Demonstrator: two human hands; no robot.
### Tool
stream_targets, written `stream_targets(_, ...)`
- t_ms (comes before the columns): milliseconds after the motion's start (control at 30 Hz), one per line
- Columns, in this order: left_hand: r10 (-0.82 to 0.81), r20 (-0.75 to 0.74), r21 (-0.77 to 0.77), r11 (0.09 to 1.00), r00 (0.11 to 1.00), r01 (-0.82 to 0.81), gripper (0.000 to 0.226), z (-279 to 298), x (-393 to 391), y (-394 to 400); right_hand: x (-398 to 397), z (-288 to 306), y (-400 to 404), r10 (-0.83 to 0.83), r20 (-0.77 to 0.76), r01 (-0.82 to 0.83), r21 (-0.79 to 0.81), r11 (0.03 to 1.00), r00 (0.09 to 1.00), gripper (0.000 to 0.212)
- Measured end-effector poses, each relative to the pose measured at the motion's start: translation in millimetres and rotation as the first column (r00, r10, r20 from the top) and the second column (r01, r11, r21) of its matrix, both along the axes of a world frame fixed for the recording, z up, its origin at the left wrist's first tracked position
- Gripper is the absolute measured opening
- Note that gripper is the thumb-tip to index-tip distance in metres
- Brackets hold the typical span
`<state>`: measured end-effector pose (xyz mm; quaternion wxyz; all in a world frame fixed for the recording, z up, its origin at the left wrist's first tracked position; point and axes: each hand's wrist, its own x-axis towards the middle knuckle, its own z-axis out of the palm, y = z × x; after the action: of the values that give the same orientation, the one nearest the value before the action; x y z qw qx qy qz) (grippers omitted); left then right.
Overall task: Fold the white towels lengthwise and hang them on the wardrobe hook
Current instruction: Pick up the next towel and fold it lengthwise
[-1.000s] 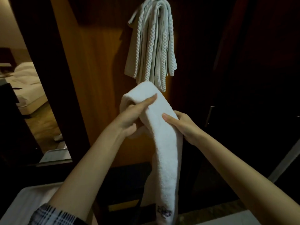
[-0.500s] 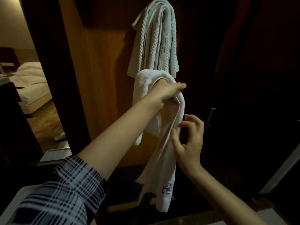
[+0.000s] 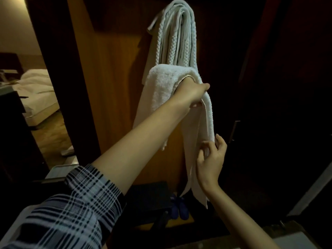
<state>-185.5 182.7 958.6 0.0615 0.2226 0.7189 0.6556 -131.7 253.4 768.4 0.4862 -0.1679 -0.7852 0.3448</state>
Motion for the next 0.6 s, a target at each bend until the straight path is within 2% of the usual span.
stream_targets(133, -0.001, -0.009, 0.032, 0.999, 1.0, 0.001, 0.013, 8.3, 0.0, 9.1, -4.1, 2.9, 0.4, -0.017, 0.109, 0.02, -0.027, 0.999, 0.994, 0.039)
stream_targets(233, 0.049, -0.033, 0.063, 0.997, 0.998, -0.047, 0.03, 9.1, -3.7, 18.2, -7.3, 0.6, -5.1, -0.006, 0.176, 0.019, -0.074, 0.997, 0.984, 0.048)
stream_targets(300, 0.075, -0.03, 0.089, 0.993, 0.997, -0.072, 0.032, 7.6, -7.5, 22.5, -10.0, -4.1, -12.8, 0.0, 0.186, 0.011, -0.06, 0.998, 0.983, 0.05)
stream_targets(367, 0.091, -0.009, 0.116, 0.989, 0.996, -0.089, 0.029, 5.9, -10.8, 23.9, -13.8, -5.1, -19.6, -0.042, 0.193, 0.049, -0.031, 0.998, 0.98, 0.046)
stream_targets(500, 0.127, 0.023, 0.165, 0.978, 0.992, -0.129, 0.016, 0.5, -18.8, 22.5, -21.9, -2.3, -32.0, -0.14, 0.107, 0.14, 0.011, 0.99, 0.984, 0.013)
stream_targets(600, 0.155, 0.036, 0.18, 0.971, 0.987, -0.159, 0.019, -3.3, -27.2, 17.5, -16.3, -8.8, -41.2, -0.121, 0.025, 0.116, 0.15, 0.982, 0.992, 0.001)
